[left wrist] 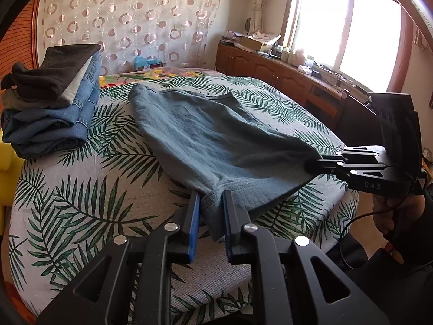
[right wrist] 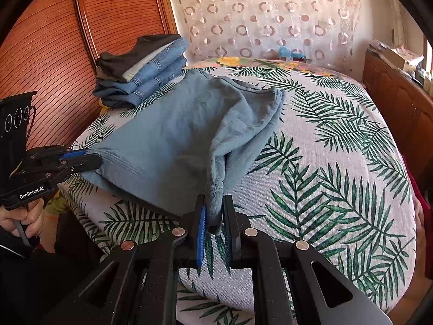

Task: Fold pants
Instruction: 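Lay the hem end down on the shorts and open both grippers, then move both open grippers back to the folded edge of the shorts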

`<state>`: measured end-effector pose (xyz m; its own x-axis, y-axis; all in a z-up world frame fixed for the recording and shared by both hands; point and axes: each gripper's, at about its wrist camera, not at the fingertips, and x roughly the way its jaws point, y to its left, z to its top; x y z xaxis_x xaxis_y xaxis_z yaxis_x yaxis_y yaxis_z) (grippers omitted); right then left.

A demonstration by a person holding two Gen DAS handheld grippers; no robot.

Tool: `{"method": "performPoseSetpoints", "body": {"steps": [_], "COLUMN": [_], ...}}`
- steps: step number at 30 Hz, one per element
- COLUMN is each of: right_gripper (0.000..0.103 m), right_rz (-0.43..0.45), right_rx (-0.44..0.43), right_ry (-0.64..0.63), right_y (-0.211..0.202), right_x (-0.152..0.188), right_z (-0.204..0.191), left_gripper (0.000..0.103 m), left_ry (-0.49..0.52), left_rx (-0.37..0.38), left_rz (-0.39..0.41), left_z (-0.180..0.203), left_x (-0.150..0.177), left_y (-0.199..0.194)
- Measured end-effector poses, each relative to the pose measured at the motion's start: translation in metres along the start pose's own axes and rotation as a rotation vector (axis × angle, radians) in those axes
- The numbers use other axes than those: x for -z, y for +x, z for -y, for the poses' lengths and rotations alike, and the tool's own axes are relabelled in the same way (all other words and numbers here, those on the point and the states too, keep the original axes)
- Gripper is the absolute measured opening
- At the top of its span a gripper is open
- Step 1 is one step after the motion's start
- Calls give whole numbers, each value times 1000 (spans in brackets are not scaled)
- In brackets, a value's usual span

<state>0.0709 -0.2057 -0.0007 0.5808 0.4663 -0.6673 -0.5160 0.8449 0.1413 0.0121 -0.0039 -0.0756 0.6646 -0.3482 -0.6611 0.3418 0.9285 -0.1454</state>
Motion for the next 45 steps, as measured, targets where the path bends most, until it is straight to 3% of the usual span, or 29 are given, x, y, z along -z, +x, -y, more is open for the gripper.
{"method": "performPoseSetpoints", "body": {"steps": [1,4,6,8,9,11,16,23,35,39,41,45], "right_gripper": [14,16,16,27,29,30,30,30,30,21,8,3], "right_rz": [-1,-5,-2,8,13,23,70,88,-39,-67,-75,-27], "right_rx": [0,18,28,40,50,61,81,79,121,131,133,168], "right_ry": [3,5,8,11,9,8,-9,-24,-36,-21,-25,-37], "right_y": [-1,-2,-7,-14,-16,-19,-18,20,115,135,143,140], "right_x": [2,9,12,14,15,10,-20,-67,-113,-120,-125,-132], "right_z": [0,-3,0,2,3,8,20,40,51,57,58,62], "left_gripper": [22,45,49,53,65,79,79,79,79,79,79,79], "left_ry": [1,-7,-23,-39,-38,-33,-41,-37,-12,-8,-6,10], "left_rx": [-12,-33,-31,-36,-40,-49,-63,-89,-77,-95,-97,-112], "left_rz": [7,35,42,30,27,29,13,-8,4,-17,-8,-12], "left_z": [-1,-4,-10,-15,-17,-19,-26,-32,-30,-30,-29,-25], "left_x": [-1,-5,-7,-11,-13,-16,-23,-29,-37,-34,-34,-33], "left_y": [0,-2,-1,6,9,17,36,52,66,70,69,71]}}
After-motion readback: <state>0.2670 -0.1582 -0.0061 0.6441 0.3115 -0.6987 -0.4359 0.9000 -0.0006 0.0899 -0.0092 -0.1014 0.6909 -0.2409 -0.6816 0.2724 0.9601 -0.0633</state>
